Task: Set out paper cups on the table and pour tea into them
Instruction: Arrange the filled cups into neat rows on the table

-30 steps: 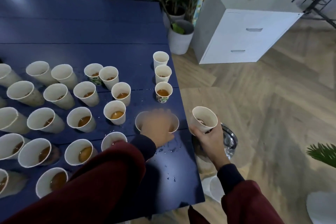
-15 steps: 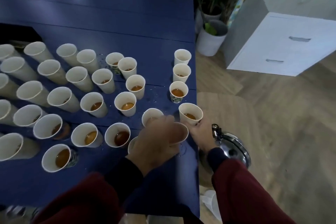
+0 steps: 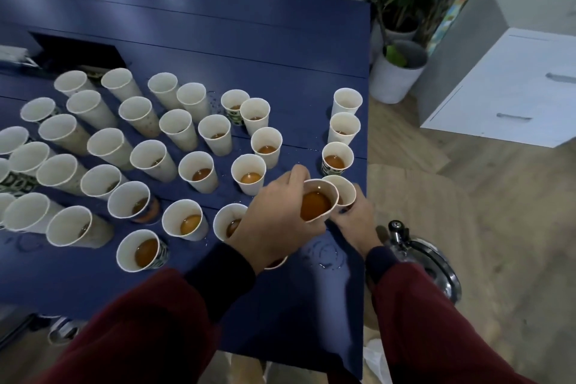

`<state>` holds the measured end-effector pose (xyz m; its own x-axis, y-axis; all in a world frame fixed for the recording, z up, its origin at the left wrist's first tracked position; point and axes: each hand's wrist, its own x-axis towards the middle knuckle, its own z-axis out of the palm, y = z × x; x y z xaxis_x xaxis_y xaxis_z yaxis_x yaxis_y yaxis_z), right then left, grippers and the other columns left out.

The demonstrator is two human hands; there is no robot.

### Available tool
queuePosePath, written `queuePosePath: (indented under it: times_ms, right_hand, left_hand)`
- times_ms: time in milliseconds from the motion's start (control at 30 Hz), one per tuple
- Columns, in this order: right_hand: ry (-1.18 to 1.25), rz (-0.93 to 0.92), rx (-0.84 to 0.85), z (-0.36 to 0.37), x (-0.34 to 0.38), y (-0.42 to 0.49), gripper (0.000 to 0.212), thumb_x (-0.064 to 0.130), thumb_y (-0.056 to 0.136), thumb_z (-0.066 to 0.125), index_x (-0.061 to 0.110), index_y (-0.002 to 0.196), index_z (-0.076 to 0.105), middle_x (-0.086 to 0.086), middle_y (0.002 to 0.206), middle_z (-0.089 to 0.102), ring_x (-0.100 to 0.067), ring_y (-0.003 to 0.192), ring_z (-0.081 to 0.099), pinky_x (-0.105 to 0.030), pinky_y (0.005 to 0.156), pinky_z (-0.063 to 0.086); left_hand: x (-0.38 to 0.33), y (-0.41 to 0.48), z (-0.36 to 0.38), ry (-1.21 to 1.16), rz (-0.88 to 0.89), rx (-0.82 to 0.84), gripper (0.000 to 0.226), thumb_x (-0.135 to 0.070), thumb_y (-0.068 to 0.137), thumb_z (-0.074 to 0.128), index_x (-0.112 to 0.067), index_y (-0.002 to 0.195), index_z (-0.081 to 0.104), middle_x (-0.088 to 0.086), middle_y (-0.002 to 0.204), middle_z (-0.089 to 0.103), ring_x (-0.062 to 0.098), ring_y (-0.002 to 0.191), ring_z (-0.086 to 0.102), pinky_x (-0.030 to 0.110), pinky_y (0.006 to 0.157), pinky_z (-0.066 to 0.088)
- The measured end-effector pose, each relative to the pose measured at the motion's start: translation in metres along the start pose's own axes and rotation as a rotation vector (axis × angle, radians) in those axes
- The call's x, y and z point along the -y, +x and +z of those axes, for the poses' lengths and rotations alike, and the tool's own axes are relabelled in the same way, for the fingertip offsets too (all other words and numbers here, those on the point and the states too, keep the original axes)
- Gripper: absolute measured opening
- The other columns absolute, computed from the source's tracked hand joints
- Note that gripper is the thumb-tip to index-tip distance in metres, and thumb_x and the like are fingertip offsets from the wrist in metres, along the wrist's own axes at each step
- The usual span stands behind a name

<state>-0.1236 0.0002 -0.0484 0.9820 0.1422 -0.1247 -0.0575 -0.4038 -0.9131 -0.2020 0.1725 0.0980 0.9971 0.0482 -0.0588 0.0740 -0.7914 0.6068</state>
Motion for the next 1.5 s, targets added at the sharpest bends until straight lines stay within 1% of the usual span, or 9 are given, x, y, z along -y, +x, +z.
queuePosePath:
  times_ms: [267,467,633,767,867,1000,1100,1267,1500]
  right_hand:
    - [0.026,0.05,-0.034,-0.025,0.004,-0.039,0.077,0.007,0.072,0.079,0.027,0.135,0.041,0.001,0.136,0.053,-0.01,0.126,0.053,-0.041,0.112,0.043]
    - [0.042,-0.103,0.139,-0.029,0.044,-0.112,0.084,0.007,0.072,0.086,0.03,0.141,0.043,0.017,0.137,0.055,-0.004,0.129,0.052,-0.018,0.105,0.043]
    - [0.079,-0.091,0.019,-0.027,0.044,-0.128,0.068,0.025,0.072,0.09,0.03,0.129,0.054,0.011,0.121,0.066,-0.011,0.114,0.064,-0.031,0.092,0.054]
    - [0.038,-0.105,-0.058,-0.027,0.038,-0.129,0.053,0.016,0.07,0.09,0.037,0.109,0.061,0.016,0.101,0.069,-0.005,0.095,0.067,-0.018,0.075,0.05]
    - [0.045,-0.094,-0.081,-0.026,0.025,-0.127,0.048,0.017,0.072,0.091,0.037,0.105,0.062,0.013,0.102,0.072,-0.005,0.096,0.068,-0.019,0.08,0.053]
    - [0.044,-0.009,-0.117,-0.013,0.005,-0.12,0.05,0.02,0.069,0.093,0.034,0.105,0.062,0.013,0.102,0.072,0.0,0.095,0.067,-0.012,0.08,0.049]
    - [0.03,0.004,-0.094,-0.002,-0.006,-0.112,0.049,0.021,0.071,0.092,0.032,0.107,0.061,0.011,0.105,0.07,-0.003,0.095,0.067,-0.02,0.082,0.052]
    - [-0.022,-0.008,-0.1,0.01,-0.015,-0.098,0.05,0.025,0.072,0.091,0.04,0.104,0.056,0.012,0.108,0.063,-0.005,0.1,0.063,-0.03,0.085,0.053]
    - [-0.032,-0.002,-0.068,0.017,-0.021,-0.084,0.053,0.032,0.072,0.09,0.026,0.116,0.062,0.011,0.112,0.066,-0.005,0.102,0.063,-0.028,0.086,0.053]
  left_hand:
    - [-0.012,-0.001,-0.003,0.004,0.006,0.03,0.05,-0.048,0.079,0.076,-0.029,0.103,0.037,-0.008,0.104,0.057,0.011,0.091,0.052,0.025,0.073,0.036]
    - [-0.022,-0.006,0.012,0.046,0.054,0.063,0.049,-0.047,0.081,0.073,-0.028,0.105,0.036,-0.008,0.106,0.055,0.01,0.089,0.048,0.025,0.071,0.036]
    - [-0.029,-0.016,0.029,0.012,0.129,0.107,0.05,-0.046,0.079,0.074,-0.024,0.111,0.043,-0.005,0.107,0.058,0.011,0.092,0.053,0.025,0.075,0.042]
    - [-0.028,-0.025,0.038,-0.043,0.156,0.202,0.056,-0.06,0.069,0.077,-0.029,0.097,0.04,-0.009,0.097,0.055,0.012,0.085,0.053,0.028,0.07,0.041]
    - [-0.019,-0.016,0.03,-0.16,0.007,0.174,0.058,-0.064,0.074,0.073,-0.029,0.113,0.046,-0.011,0.107,0.054,0.01,0.095,0.052,0.031,0.08,0.046]
    - [0.02,0.011,0.026,0.098,-0.072,-0.051,0.061,-0.056,0.083,0.068,-0.019,0.127,0.047,0.003,0.128,0.052,0.021,0.115,0.05,0.035,0.092,0.043]
    - [0.039,0.022,0.035,0.301,-0.095,0.088,0.074,-0.051,0.083,0.071,-0.015,0.138,0.038,0.01,0.137,0.045,0.028,0.123,0.046,0.039,0.092,0.045]
    - [0.054,0.028,0.052,0.358,-0.098,0.173,0.084,-0.047,0.085,0.071,-0.026,0.151,0.023,0.01,0.135,0.046,0.029,0.12,0.053,0.04,0.088,0.05]
    - [0.059,0.032,0.057,0.313,-0.125,0.102,0.074,-0.045,0.083,0.075,-0.024,0.139,0.033,0.008,0.125,0.051,0.026,0.11,0.057,0.034,0.08,0.048]
